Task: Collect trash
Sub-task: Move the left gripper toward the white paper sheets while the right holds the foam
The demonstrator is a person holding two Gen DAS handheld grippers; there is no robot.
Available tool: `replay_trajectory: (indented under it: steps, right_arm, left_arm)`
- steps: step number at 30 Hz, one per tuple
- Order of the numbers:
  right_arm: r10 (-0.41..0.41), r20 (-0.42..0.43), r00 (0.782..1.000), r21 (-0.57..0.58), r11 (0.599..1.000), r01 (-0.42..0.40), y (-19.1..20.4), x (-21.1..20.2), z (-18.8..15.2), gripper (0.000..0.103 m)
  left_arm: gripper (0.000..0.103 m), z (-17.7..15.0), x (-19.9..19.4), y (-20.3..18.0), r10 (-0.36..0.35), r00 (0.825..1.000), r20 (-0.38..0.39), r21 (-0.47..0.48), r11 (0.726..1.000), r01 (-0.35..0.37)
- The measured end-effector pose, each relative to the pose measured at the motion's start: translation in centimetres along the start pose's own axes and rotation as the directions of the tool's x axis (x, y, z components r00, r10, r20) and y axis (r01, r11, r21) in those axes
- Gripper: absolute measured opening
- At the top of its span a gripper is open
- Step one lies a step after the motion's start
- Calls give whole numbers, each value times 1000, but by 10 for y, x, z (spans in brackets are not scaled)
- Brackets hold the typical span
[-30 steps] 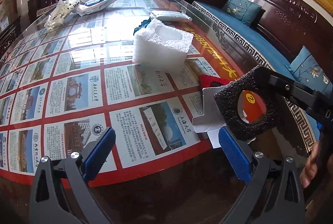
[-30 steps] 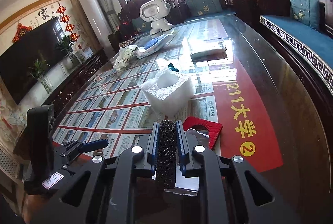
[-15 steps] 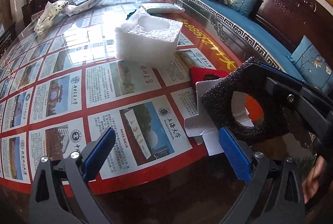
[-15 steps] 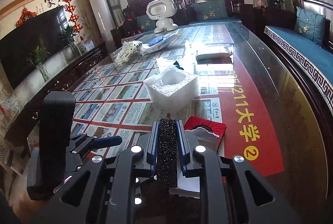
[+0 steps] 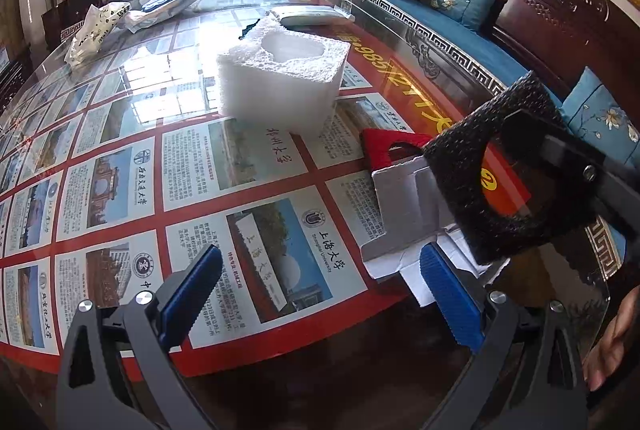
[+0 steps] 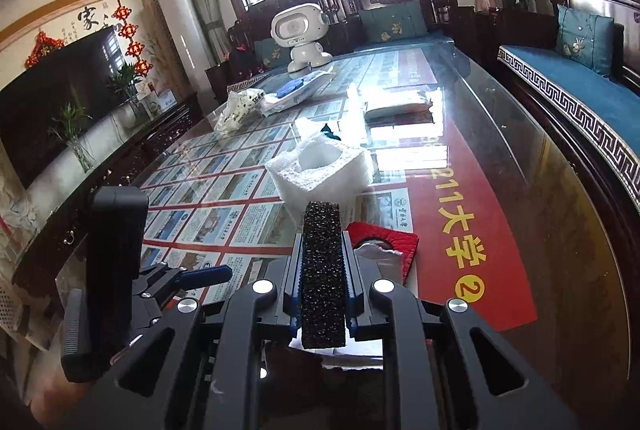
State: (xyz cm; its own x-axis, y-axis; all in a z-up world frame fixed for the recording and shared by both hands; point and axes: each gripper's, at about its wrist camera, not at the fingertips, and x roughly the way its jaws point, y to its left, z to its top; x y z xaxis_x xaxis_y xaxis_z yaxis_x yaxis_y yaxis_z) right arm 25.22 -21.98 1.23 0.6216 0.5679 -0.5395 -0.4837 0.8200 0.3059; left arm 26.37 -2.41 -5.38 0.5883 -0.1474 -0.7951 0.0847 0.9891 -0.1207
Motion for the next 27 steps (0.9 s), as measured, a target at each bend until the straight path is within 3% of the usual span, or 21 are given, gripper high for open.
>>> replay_trajectory:
  steps: [8,15,20,24,27]
  right_arm:
    - [-3,12,1000,36,999,3,-19,-10,2,16]
    - [20,-6,1000,52,998,-19,-25,-5,-4,17]
    - [42,-9,999,69,997,-42,-31,-1,-4,16]
    - [57,-24,998,61,997,-56,-31,0,-6,16]
    - [65,-31,997,55,996,-63,-29,1,-8,16]
  left_arm:
    - [99,22,-7,15,45,998,48,-40,998,-43]
    - [99,36,22,25,-12,999,-47,-45,999,10]
    - [99,42,28,21,20,997,-71,-5,1000,-20]
    - [99,45,31,23,142,988,-61,53,989,-138]
    - [99,42,33,25,119,990,-73,67,991,-114]
